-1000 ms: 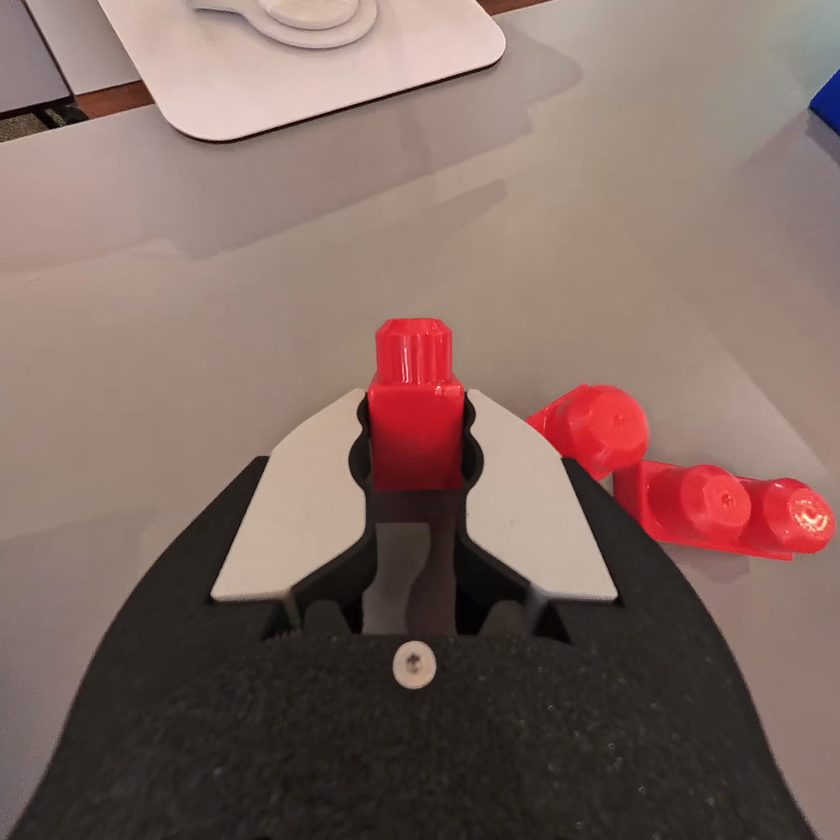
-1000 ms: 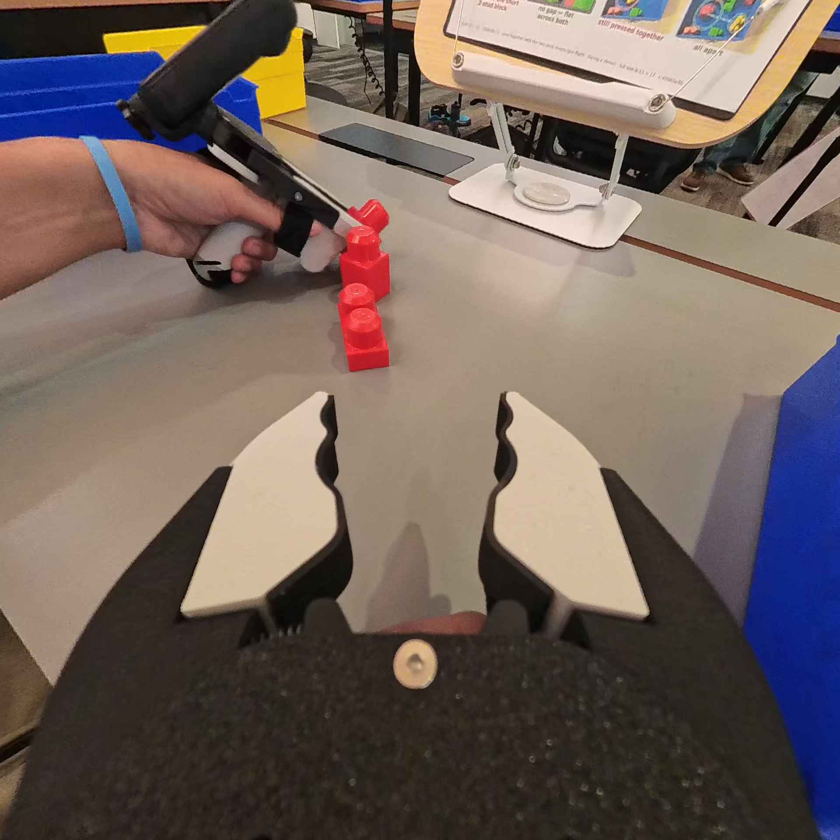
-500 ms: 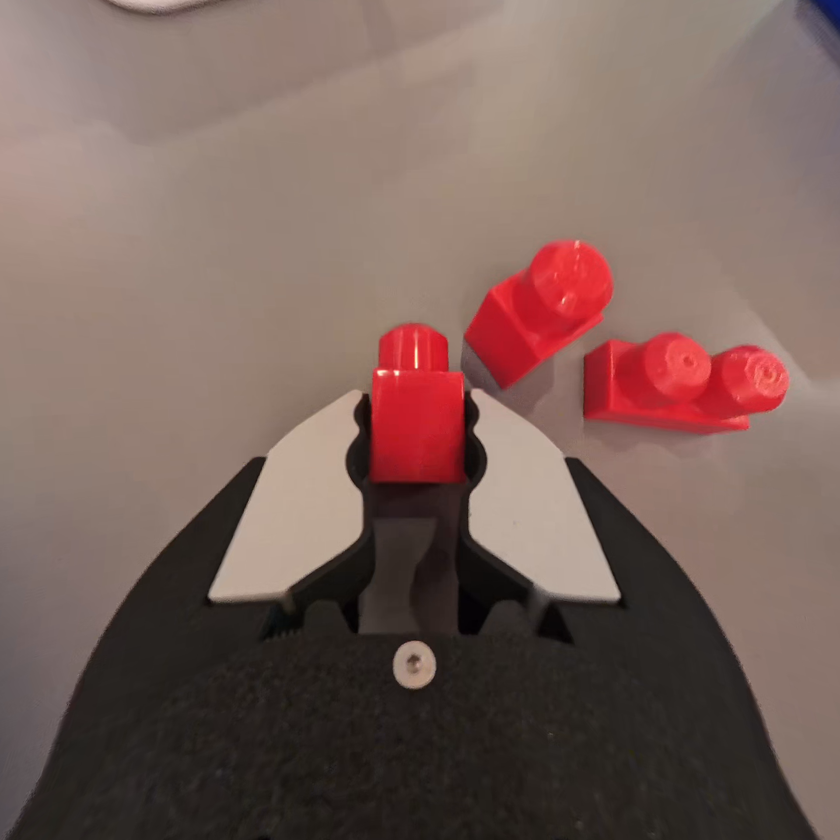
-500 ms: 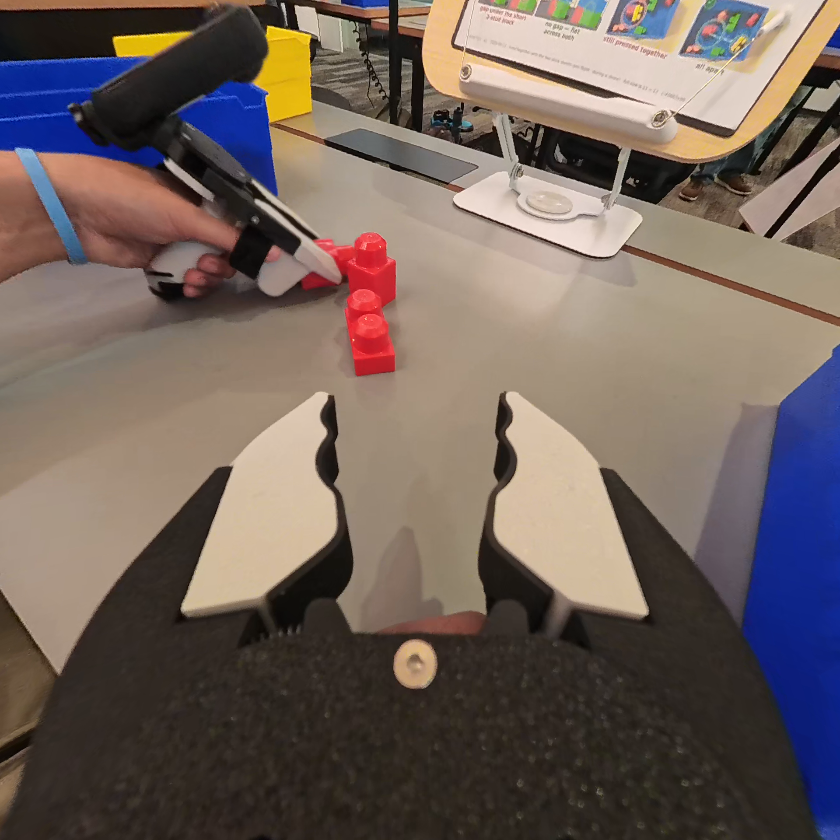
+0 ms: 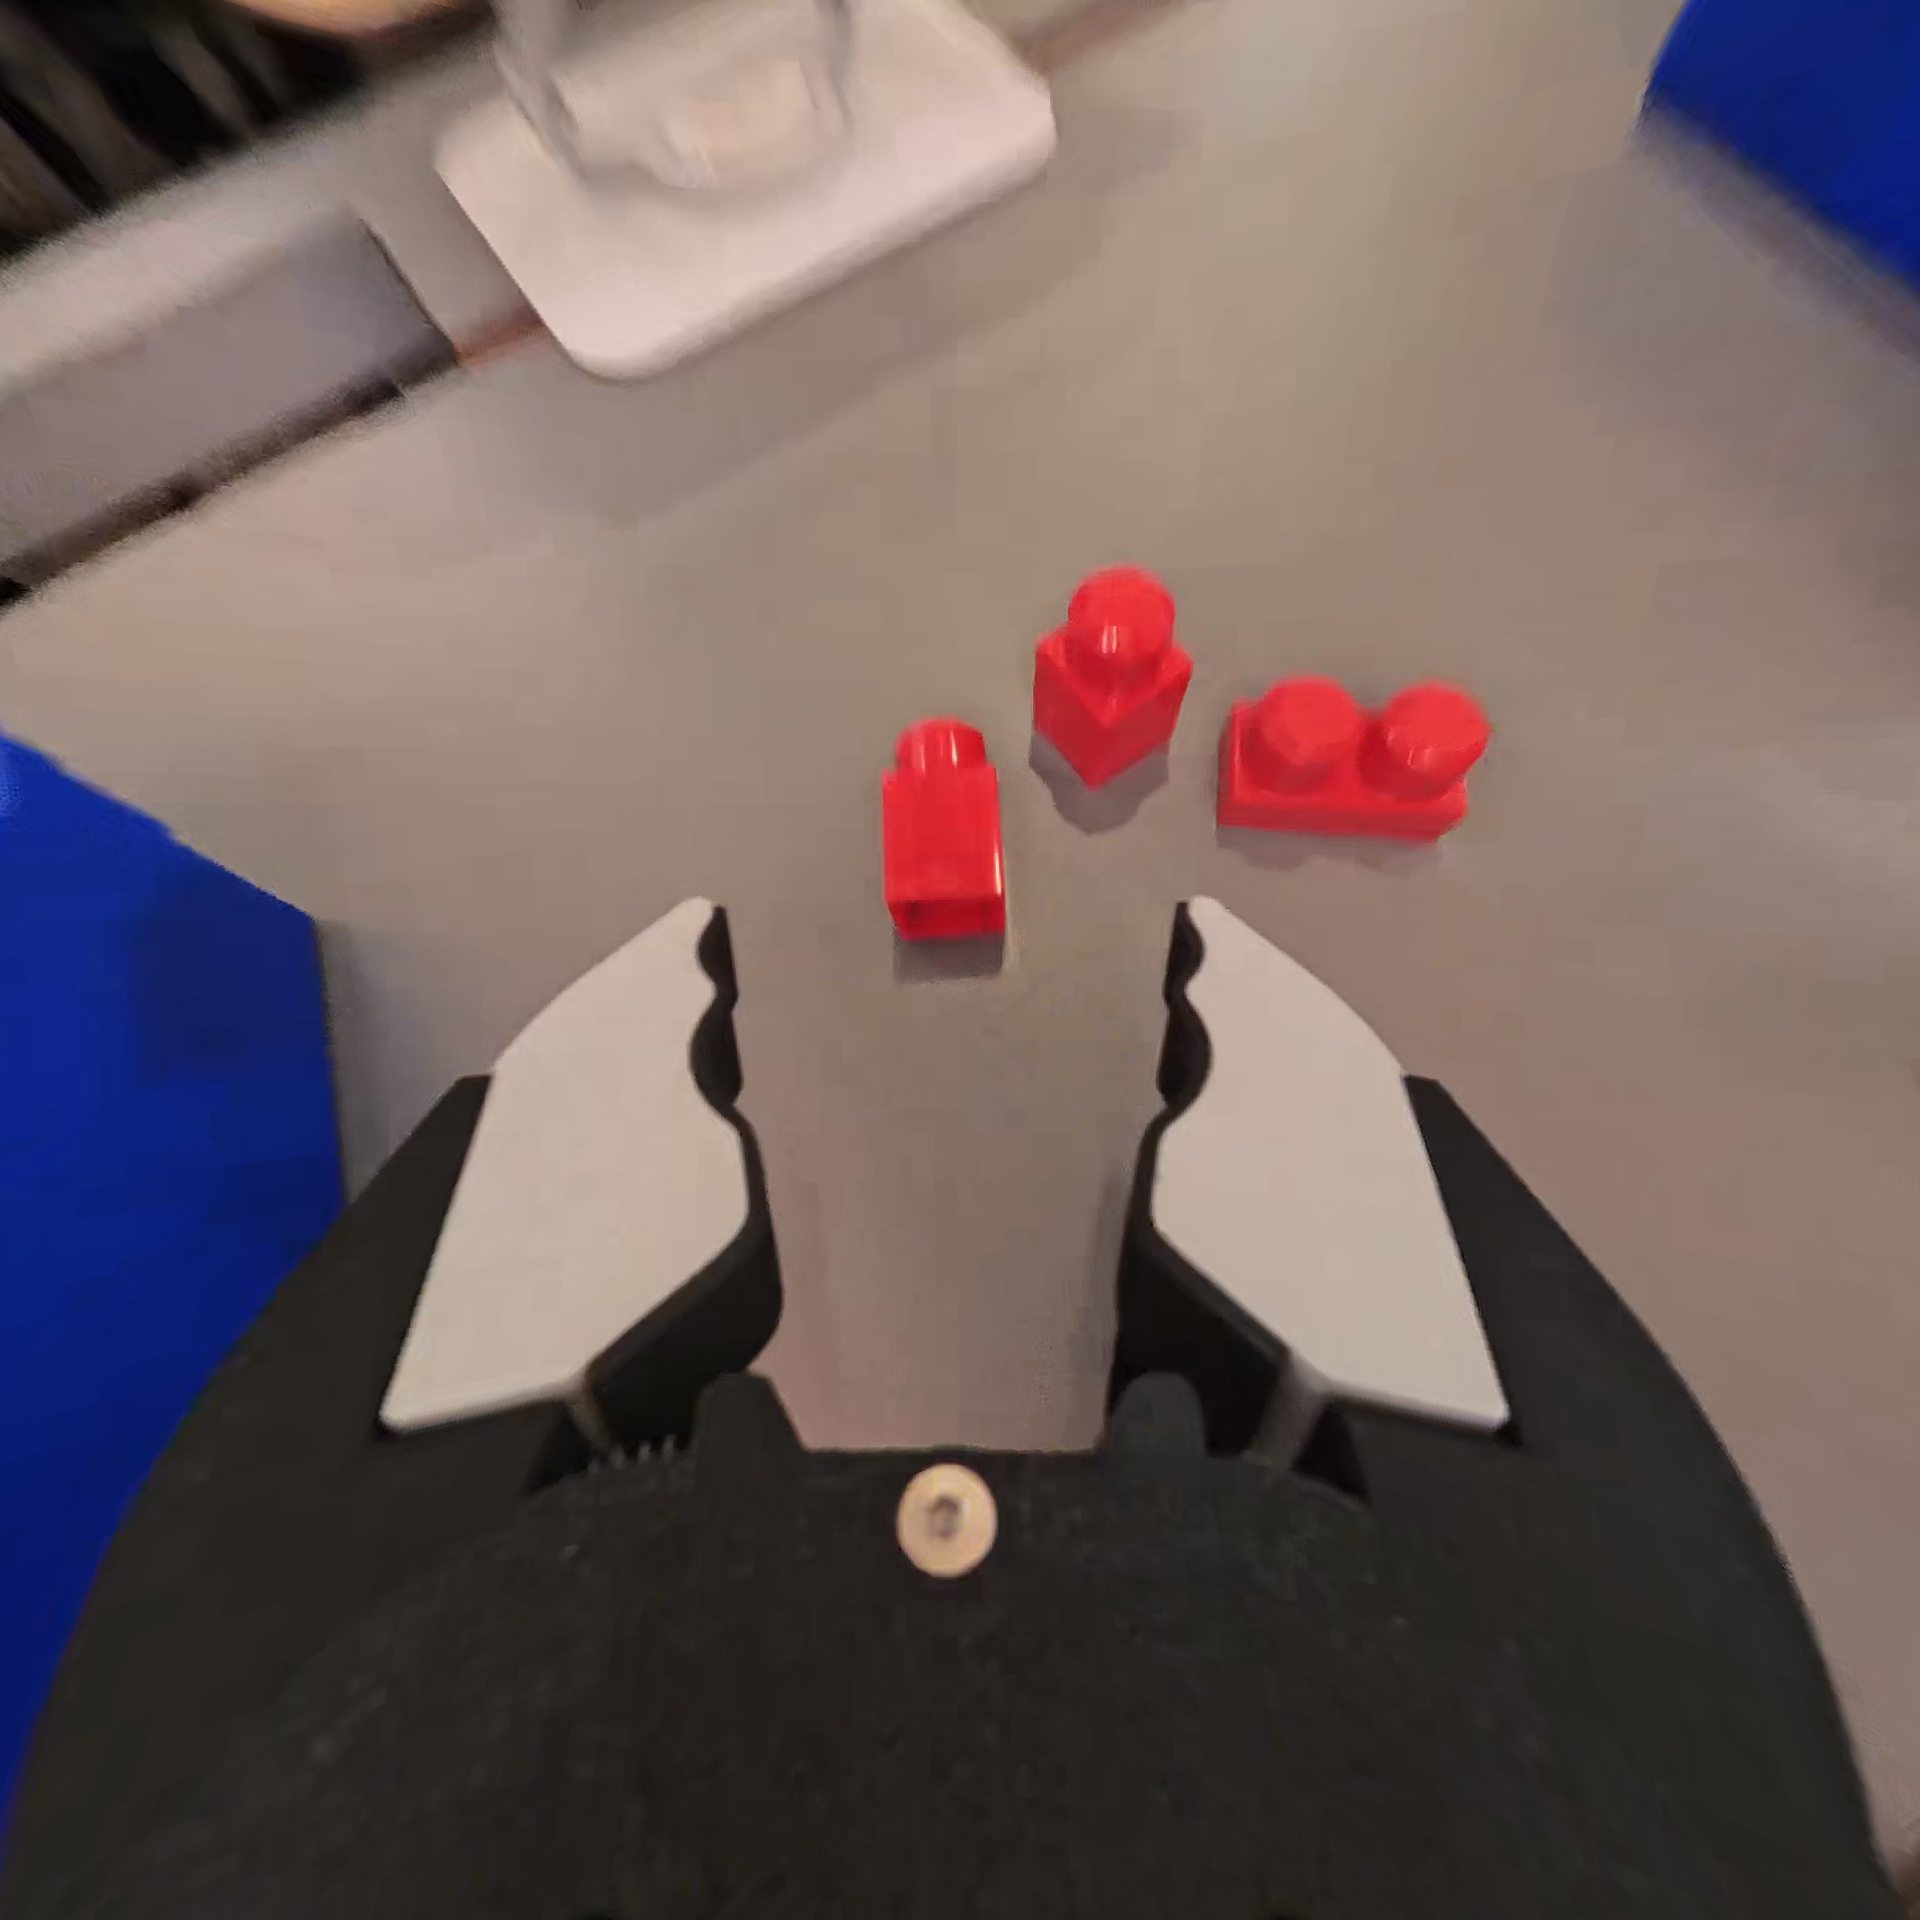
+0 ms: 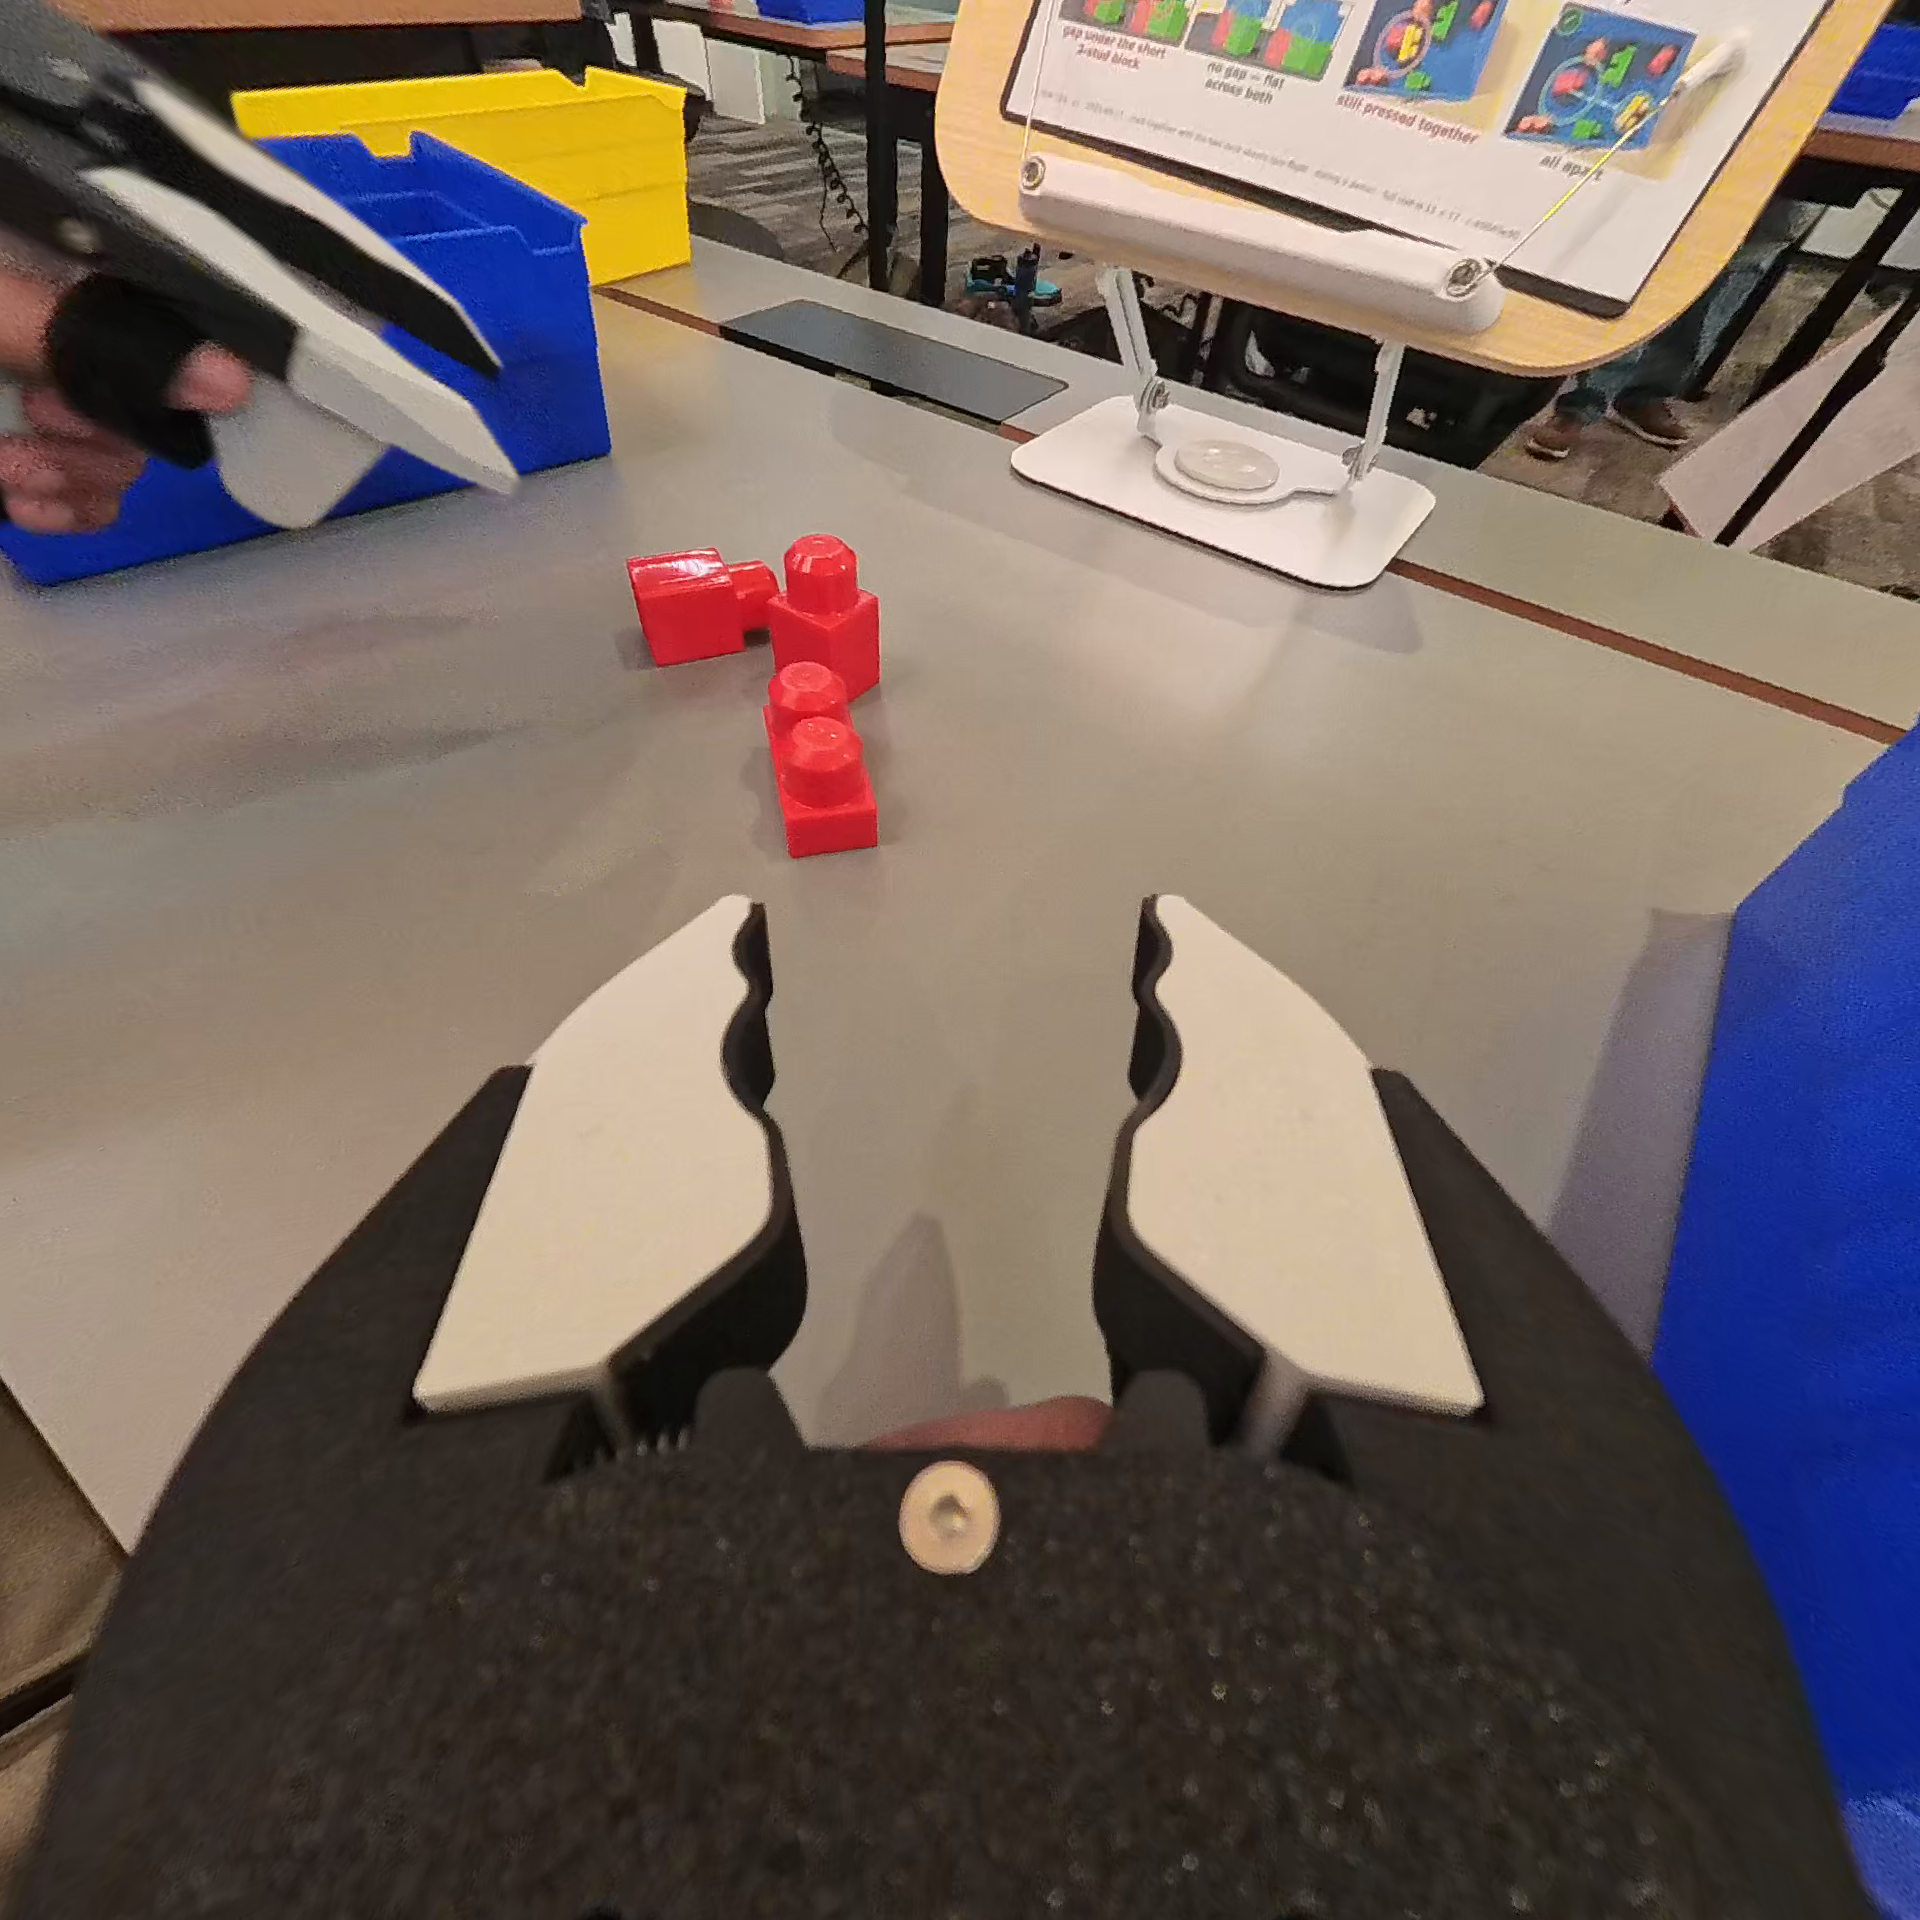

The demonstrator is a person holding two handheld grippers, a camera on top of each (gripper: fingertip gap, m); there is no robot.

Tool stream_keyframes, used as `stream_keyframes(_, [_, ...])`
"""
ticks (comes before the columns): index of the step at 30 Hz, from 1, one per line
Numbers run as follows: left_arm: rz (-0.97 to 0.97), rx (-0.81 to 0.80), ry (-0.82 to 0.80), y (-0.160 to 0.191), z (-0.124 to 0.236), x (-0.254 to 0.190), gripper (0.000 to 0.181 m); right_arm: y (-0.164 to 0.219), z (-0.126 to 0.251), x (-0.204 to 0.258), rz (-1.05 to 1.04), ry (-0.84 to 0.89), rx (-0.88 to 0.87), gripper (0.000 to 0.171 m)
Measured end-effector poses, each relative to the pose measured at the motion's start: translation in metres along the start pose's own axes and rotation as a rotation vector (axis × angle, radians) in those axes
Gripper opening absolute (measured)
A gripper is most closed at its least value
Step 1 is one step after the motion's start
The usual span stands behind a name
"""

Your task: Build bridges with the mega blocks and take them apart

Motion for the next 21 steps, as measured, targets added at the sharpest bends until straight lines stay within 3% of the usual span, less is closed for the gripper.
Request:
stream_keyframes(2, [0.010, -0.269, -0.064, 0.001, 0.017, -0.013, 0.096, 0.001, 0.000, -0.002, -0.005, 0.004, 0.001, 0.067])
stream_keyframes(4, [0.011, -0.409, -0.133, 0.010, 0.030, -0.025, 0.107, 0.002, -0.002, -0.003, -0.004, 0.005, 0.006, 0.067])
stream_keyframes(11, [0.139, -0.419, -0.118, 0.031, 0.040, -0.062, 0.109, 0.004, -0.003, 0.001, 0.009, 0.006, 0.018, 0.067])
stream_keyframes(15, [0.126, -0.322, -0.138, 0.034, 0.042, -0.061, 0.105, 0.005, -0.003, 0.002, 0.011, 0.005, 0.020, 0.067])
stream_keyframes(17, [0.128, -0.244, -0.110, 0.028, 0.038, -0.057, 0.094, 0.004, -0.004, 0.003, 0.013, 0.003, 0.020, 0.067])
stream_keyframes(21, [0.128, 0.052, -0.035, 0.002, 0.010, -0.027, 0.083, 0.000, -0.002, 0.006, 0.010, -0.013, 0.009, 0.067])
Point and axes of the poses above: each gripper's, where its closed fingertips meet, z back along the fingers, y out of its underside, x = y × z across the jaws, the point moved 5 cm from there along z, back along the fingers, and after that the axes turned 6 degrees about y, right-handed, at the moved point
